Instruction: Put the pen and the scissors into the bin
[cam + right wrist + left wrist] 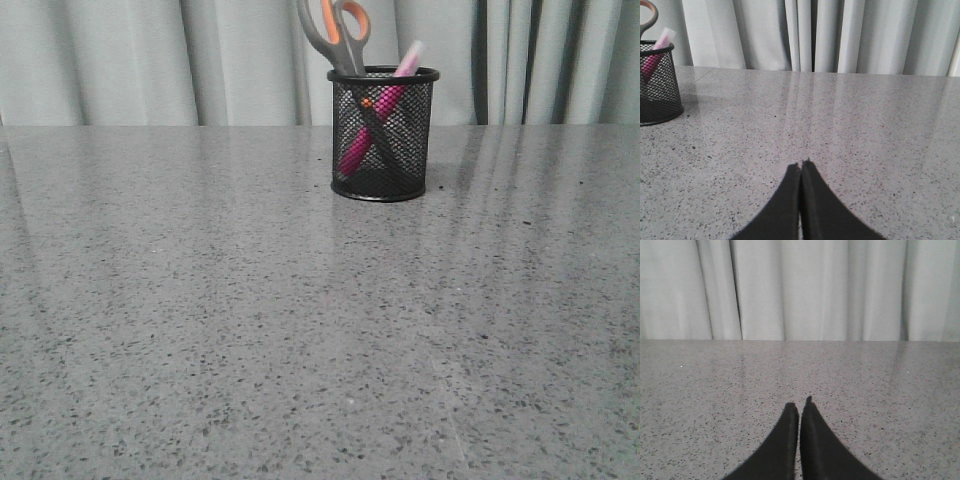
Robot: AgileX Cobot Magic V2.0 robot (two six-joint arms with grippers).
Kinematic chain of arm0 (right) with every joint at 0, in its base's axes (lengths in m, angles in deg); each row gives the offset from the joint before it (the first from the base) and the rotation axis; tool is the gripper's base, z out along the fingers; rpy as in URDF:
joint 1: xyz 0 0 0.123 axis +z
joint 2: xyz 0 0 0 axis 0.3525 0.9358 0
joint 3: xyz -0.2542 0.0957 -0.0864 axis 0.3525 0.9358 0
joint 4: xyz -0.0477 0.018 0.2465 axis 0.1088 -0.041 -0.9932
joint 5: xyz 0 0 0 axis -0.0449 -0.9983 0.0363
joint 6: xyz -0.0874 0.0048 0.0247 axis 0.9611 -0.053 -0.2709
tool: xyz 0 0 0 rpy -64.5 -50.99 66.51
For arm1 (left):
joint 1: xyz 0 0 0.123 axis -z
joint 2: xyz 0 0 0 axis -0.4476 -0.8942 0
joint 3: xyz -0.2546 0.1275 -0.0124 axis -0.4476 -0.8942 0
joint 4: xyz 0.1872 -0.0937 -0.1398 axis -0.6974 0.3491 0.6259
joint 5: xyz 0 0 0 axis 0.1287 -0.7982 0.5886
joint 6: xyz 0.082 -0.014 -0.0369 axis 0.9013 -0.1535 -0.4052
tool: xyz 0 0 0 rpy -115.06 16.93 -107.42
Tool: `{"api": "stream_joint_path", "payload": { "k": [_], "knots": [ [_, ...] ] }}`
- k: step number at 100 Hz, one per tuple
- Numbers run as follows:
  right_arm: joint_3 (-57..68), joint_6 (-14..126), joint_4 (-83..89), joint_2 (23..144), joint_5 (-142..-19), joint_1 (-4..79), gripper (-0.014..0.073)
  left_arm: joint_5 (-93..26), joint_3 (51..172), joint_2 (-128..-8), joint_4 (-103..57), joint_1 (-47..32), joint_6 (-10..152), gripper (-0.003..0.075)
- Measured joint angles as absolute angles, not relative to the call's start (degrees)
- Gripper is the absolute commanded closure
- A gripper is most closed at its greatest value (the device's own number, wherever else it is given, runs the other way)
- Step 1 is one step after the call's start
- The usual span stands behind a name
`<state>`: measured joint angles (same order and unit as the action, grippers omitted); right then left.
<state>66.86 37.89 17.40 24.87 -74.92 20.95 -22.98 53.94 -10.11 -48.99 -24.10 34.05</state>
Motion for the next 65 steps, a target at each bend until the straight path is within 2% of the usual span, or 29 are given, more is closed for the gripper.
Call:
{"api": "stream_joint_path", "payload": {
  "k": [65],
  "knots": [
    [66.86,37.82,17.49,24.87,-74.15,20.95,0.0670,-22.98,53.94,-10.11,-48.99,-24.10,34.05,0.0739]
  ]
}}
